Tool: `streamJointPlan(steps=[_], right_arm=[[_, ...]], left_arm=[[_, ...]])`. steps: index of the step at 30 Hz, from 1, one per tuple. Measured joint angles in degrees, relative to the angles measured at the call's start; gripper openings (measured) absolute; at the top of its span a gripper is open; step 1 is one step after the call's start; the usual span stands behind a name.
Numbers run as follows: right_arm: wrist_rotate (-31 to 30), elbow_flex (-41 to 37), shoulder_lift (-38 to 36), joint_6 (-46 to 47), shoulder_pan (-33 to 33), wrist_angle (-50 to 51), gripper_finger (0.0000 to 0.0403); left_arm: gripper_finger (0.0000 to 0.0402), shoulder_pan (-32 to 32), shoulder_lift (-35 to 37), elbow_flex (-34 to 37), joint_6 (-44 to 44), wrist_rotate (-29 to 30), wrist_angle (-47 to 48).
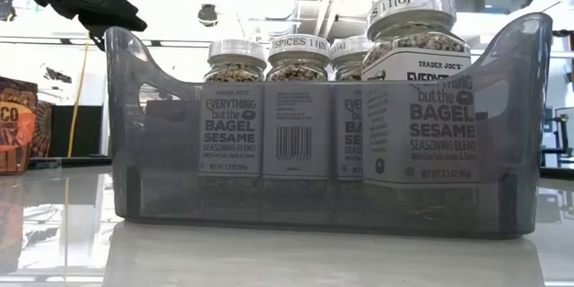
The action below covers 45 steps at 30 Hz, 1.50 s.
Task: Sort spices by type
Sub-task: Put the red seasoning can into the white bin
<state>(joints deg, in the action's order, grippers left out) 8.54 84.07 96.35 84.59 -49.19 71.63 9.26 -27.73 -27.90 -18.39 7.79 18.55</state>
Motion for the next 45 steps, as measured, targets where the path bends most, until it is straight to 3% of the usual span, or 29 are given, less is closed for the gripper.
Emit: streamJointPlan(steps=[8,13,25,29,35,41,45], right_arm=[[-0.03,0.00,4.95,-17.50,-1.73,-2.80,0.0377],[-0.02,-0.04,7.23,-21.77,-2.29,0.41,0.0377],[-0.08,-6.14,7.48,-19.16,-4.15,-5.72,0.0370],[-0.14,-7.76,7.48,-16.97,-4.89,-6.30,0.0334],[-0.14,-9.48,7.48,-16.70,-5.33,-7.15,0.0236],[-1.28,-9.51,6.45,-16.25,-1.40,-7.27,0.0236],[-8.48,-9.51,1.87,-10.92,1.36,-5.49,0.0236]], left_arm=[[0.0088,0.00,0.00,0.00,-1.48,-0.96,0.02],[0.0088,0.00,0.00,0.00,-2.47,-1.14,0.02],[0.0088,0.00,0.00,0.00,-2.46,-1.11,-0.05],[0.0088,0.00,0.00,0.00,-2.45,-0.99,-0.09],[0.0088,0.00,-0.01,0.00,-2.45,-0.63,-0.38],[0.0088,0.00,0.00,0.00,-2.45,-0.65,-2.17],[0.0088,0.00,-0.02,0.00,-2.44,-0.66,-2.21]])
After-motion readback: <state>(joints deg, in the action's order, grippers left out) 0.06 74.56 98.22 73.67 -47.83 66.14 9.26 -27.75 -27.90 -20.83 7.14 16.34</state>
